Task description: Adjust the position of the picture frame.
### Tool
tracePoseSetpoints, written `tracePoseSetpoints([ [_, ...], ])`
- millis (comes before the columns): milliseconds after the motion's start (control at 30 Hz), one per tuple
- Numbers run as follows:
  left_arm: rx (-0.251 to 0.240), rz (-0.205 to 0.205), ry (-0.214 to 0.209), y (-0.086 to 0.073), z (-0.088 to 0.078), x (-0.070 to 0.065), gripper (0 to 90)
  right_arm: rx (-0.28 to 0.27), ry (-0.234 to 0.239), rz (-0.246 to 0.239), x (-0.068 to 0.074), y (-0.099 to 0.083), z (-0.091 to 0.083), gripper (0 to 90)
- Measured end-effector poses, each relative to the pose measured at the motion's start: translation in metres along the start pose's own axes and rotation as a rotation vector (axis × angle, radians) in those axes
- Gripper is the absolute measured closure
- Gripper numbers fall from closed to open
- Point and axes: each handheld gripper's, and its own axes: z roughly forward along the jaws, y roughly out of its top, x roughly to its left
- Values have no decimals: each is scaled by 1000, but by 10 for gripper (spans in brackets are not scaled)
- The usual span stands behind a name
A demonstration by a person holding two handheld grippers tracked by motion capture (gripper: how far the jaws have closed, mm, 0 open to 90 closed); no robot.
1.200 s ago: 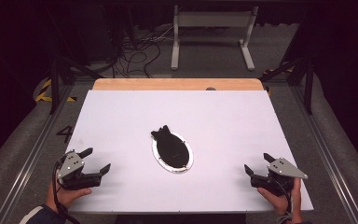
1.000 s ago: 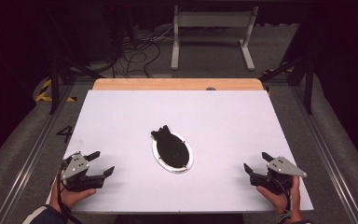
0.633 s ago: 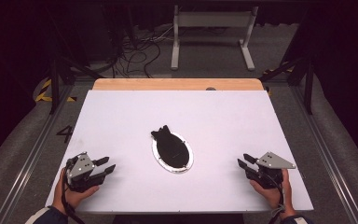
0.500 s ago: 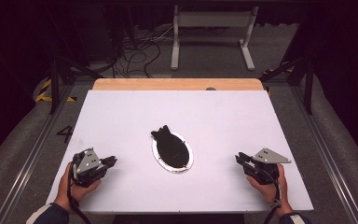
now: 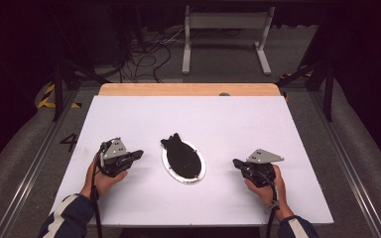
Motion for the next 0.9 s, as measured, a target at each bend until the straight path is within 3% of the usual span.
tracePoseSetpoints([
  [133, -3, 11, -9, 14, 16, 3, 900, 7, 54, -24, 16, 4, 4, 900],
  [200, -9, 27, 5, 18, 23, 5, 900, 5, 96, -25, 25, 5, 7, 900],
  [300, -8, 9, -8, 24, 31, 10, 900, 3, 156, -52, 39, 7, 9, 900],
  [367, -34, -15, -14, 26, 36, 15, 900, 7, 183, -69, 47, 9, 12, 900],
  [433, -15, -24, -24, 28, 43, 17, 900, 16, 206, -83, 56, 10, 15, 900],
  [500, -14, -25, -25, 29, 46, 18, 900, 17, 215, -88, 59, 10, 17, 900],
  [600, -25, -38, -46, 33, 55, 20, 900, 39, 245, -133, 76, 13, 24, 900],
  [667, -6, -1, -29, 36, 66, 18, 900, 50, 255, -146, 82, 14, 28, 900],
  [733, 9, 5, -19, 36, 70, 17, 900, 55, 265, -154, 88, 15, 31, 900],
  [800, 34, -45, -27, 37, 77, 19, 900, 56, 270, -156, 90, 16, 32, 900],
  [900, 11, -61, 8, 42, 82, 25, 863, 69, 272, -191, 101, 17, 39, 900],
])
